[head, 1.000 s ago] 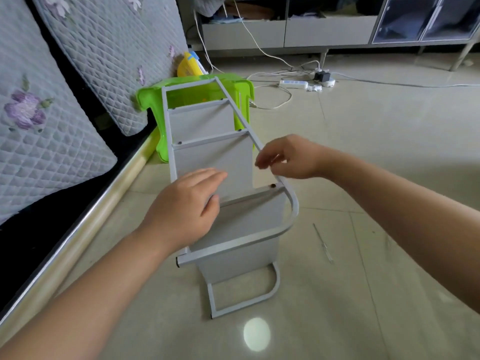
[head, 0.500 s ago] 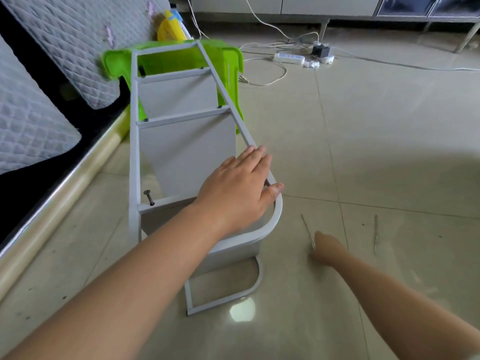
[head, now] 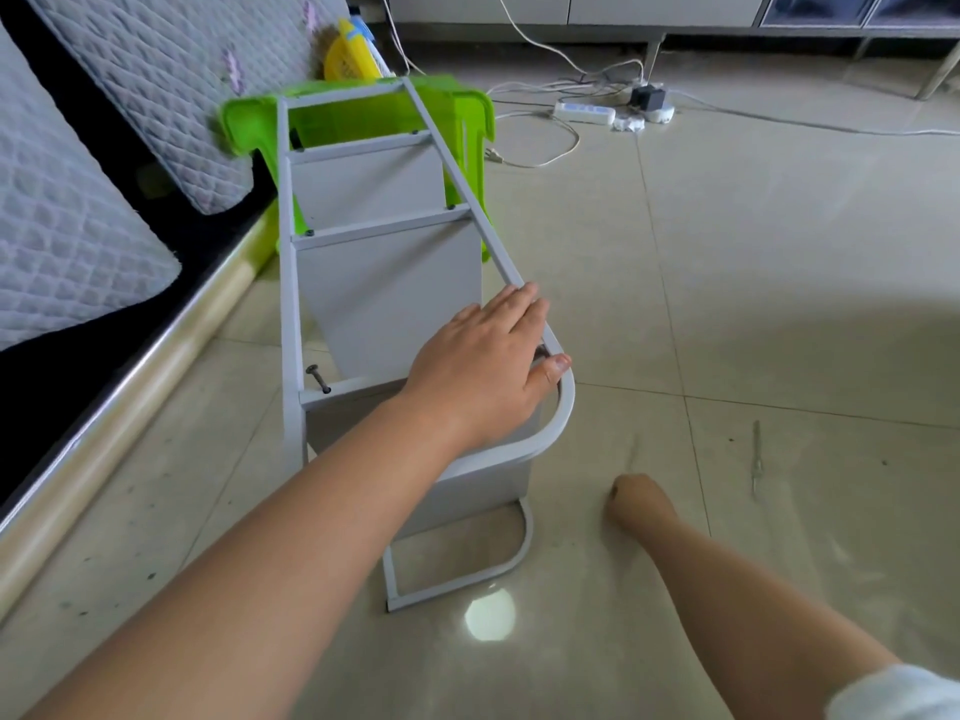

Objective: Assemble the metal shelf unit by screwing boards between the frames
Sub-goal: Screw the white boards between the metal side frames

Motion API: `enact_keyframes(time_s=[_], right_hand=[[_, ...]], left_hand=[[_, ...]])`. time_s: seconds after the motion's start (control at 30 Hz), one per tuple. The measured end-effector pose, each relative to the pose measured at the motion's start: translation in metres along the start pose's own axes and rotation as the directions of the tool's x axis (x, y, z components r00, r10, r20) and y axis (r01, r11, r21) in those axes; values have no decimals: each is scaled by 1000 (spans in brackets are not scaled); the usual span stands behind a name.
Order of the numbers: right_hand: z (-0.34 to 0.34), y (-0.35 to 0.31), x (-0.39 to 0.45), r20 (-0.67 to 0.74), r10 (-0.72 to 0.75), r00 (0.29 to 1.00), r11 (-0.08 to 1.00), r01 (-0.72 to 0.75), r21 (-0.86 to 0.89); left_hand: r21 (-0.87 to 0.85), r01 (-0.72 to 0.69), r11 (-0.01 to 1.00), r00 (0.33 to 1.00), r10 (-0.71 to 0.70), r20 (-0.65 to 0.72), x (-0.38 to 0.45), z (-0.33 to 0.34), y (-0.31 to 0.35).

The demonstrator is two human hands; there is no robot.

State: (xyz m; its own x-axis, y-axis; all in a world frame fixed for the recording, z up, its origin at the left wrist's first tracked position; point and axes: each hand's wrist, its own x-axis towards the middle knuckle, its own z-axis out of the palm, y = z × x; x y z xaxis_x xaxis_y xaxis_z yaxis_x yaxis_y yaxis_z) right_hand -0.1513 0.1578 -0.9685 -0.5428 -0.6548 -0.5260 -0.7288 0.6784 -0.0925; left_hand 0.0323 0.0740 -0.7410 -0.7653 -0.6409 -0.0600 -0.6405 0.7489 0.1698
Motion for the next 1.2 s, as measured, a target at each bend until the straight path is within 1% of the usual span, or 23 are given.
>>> enact_keyframes(time_s=[0.07,0.13,0.2,0.27,0.37,0.43,0.5,0.57,0.6,0.63,0.67,0.7,0.73,0.77,0.8,0.83,0.87,0.9,0.93,1.0,1.07,1.13,1.2], right_hand=[[0,1,-1,3,15,1000,999,-15,29],[-4,2,-6,-23,59,998,996,-57,71],[-14,4,-9,-94,110,990,988,-98,117],[-36,0,-8,-195,159,968,961,-106,255],[-91,-22,-8,-338,236,911,843,-19,538],[-133,-42,-13,-451,279,848,723,124,679],[-172,-61,-25,-571,300,764,613,304,729],[-201,-76,-36,-658,306,688,516,461,722],[-212,-84,-42,-696,291,656,488,524,698],[-221,-91,-48,-747,263,610,492,582,648],[-228,-101,-56,-821,213,530,509,657,556],[-233,-111,-66,-902,128,413,526,742,414],[-235,-121,-78,-963,-5,269,535,814,225],[-236,-132,-87,-972,-186,141,518,855,25],[-235,-141,-97,-922,-384,48,461,876,-146],[-232,-151,-109,-823,-566,50,407,885,-226],[-229,-158,-121,-701,-706,104,380,891,-251],[-224,-164,-131,-577,-804,145,366,886,-286],[-220,-169,-141,-472,-867,158,343,878,-335],[-212,-180,-156,-280,-944,176,274,891,-362],[-205,-190,-166,-144,-964,224,261,904,-339],[-200,-199,-166,-90,-963,252,268,908,-323],[-195,-204,-168,-83,-968,236,250,917,-310]], left_hand=[[-6,-4,1000,1000,4,4,1,1,0],[-12,-8,1000,1000,8,-5,1,1,-1],[-28,-12,1000,1000,11,-26,0,0,-1],[-48,-22,999,998,18,-65,-3,-5,-1],[-36,-29,999,985,22,-172,-16,-18,-10],[-53,40,998,968,-52,-245,-29,-31,-23],[-61,161,985,952,-171,-254,-42,-41,-41],[-65,254,965,944,-262,-202,-51,-46,-57],[-91,281,956,940,-293,-178,-56,-48,-63],[-123,294,948,938,-311,-153,-61,-47,-67],[-159,300,941,937,-322,-134,-66,-47,-70],[-196,302,933,939,-327,-107,-71,-44,-73],[-234,301,924,942,-327,-80,-76,-40,-76],[-267,304,915,943,-329,-56,-81,-37,-80],[-284,306,909,945,-326,-22,-86,-33,-83],[-288,311,906,947,-321,13,-90,-30,-87],[-291,315,903,948,-313,55,-94,-28,-91],[-294,318,901,948,-303,99,-97,-26,-95],[-296,319,900,947,-292,133,-101,-26,-100],[-321,309,896,948,-264,175,-106,-25,-107],[-374,294,880,952,-238,190,-110,-24,-112],[-436,293,851,954,-231,190,-113,-22,-115],[-472,290,833,956,-232,178,-115,-20,-117]])
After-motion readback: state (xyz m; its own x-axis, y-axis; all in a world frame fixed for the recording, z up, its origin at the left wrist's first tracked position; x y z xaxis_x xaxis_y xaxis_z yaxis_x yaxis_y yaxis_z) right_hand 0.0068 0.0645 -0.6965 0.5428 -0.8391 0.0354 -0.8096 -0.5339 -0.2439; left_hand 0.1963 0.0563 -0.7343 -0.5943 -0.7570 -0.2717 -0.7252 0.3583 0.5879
